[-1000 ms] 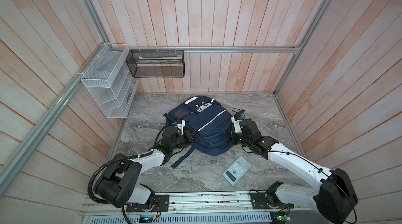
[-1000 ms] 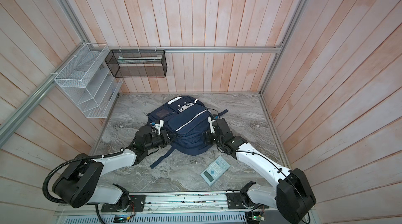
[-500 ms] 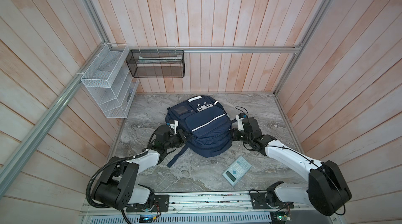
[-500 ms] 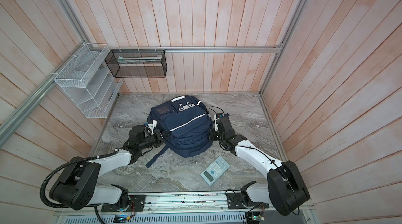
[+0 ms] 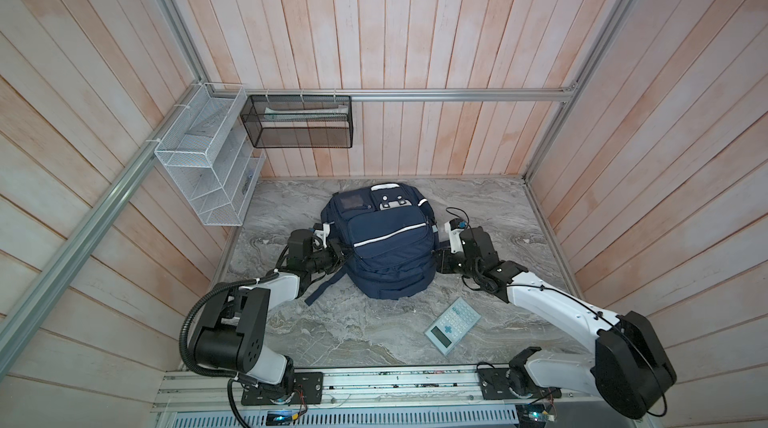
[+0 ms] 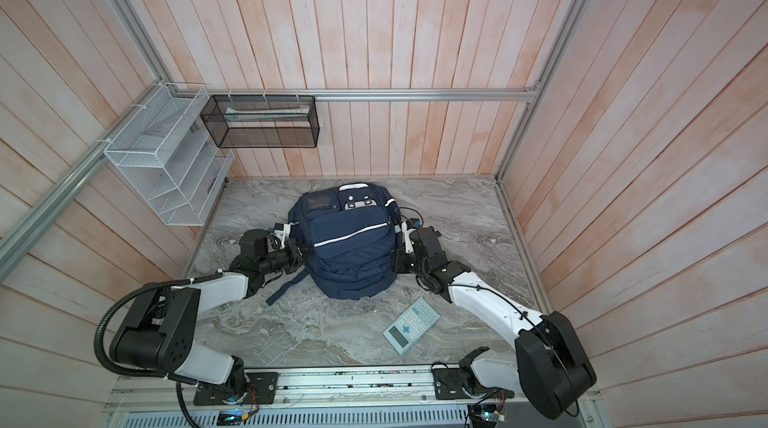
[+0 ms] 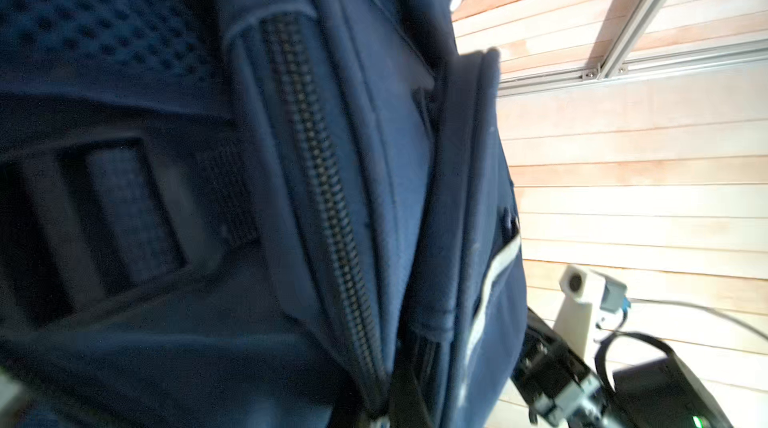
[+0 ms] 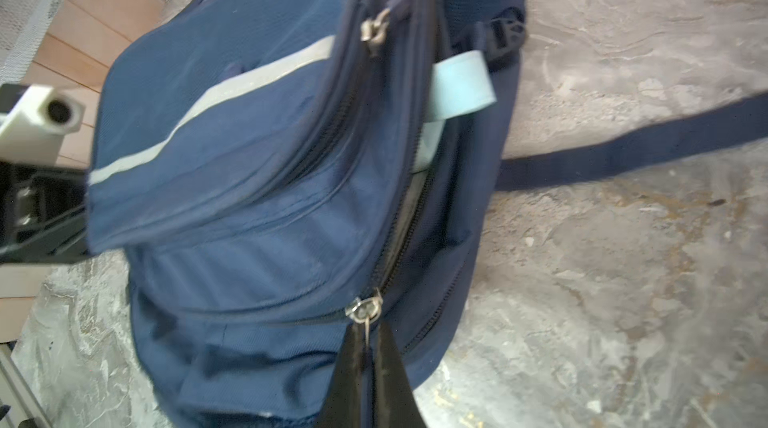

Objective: Pack the student bag

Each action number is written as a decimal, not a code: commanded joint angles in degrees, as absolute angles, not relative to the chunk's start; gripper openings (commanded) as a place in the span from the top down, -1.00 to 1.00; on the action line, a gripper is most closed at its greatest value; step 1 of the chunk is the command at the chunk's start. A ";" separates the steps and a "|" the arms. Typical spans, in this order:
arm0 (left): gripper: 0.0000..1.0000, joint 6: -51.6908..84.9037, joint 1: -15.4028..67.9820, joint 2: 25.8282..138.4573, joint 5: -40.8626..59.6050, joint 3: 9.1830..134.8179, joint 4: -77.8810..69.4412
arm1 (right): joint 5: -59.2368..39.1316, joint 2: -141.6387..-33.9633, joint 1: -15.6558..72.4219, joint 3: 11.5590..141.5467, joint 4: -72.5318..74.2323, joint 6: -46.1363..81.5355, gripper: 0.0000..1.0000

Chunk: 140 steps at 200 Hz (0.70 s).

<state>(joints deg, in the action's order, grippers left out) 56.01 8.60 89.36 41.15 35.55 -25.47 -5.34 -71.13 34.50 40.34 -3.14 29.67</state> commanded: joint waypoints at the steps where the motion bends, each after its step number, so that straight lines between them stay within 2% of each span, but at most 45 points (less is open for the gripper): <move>1: 0.53 55.63 6.50 91.79 35.80 41.72 -29.81 | -2.04 -70.46 41.57 39.02 -1.89 35.98 1.00; 23: -0.18 55.24 4.73 87.45 32.96 38.90 -28.51 | -1.93 -76.16 46.44 41.79 3.05 37.00 1.00; 32: -0.32 53.53 4.27 84.23 31.09 37.35 -25.25 | -2.09 -78.89 47.17 43.59 4.50 36.96 1.00; 57: -0.34 51.55 5.45 73.28 27.41 30.05 -18.25 | -3.76 -85.09 49.26 49.16 8.02 35.66 1.00; 80: -0.33 55.63 13.90 66.14 23.51 24.17 -17.14 | -4.66 -89.15 51.74 53.40 8.95 33.82 1.00; 99: -0.33 60.49 18.70 67.38 24.72 22.12 -22.65 | -5.03 -90.39 53.62 54.49 10.33 32.73 1.00; 140: -0.33 58.35 20.36 75.54 23.70 27.51 -25.93 | -6.91 -90.15 55.63 53.55 12.32 31.85 1.00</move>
<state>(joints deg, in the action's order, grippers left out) 58.78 19.29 72.29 26.02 23.62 -22.37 -3.75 -90.24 54.22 52.69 7.84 33.63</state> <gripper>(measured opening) 0.666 0.065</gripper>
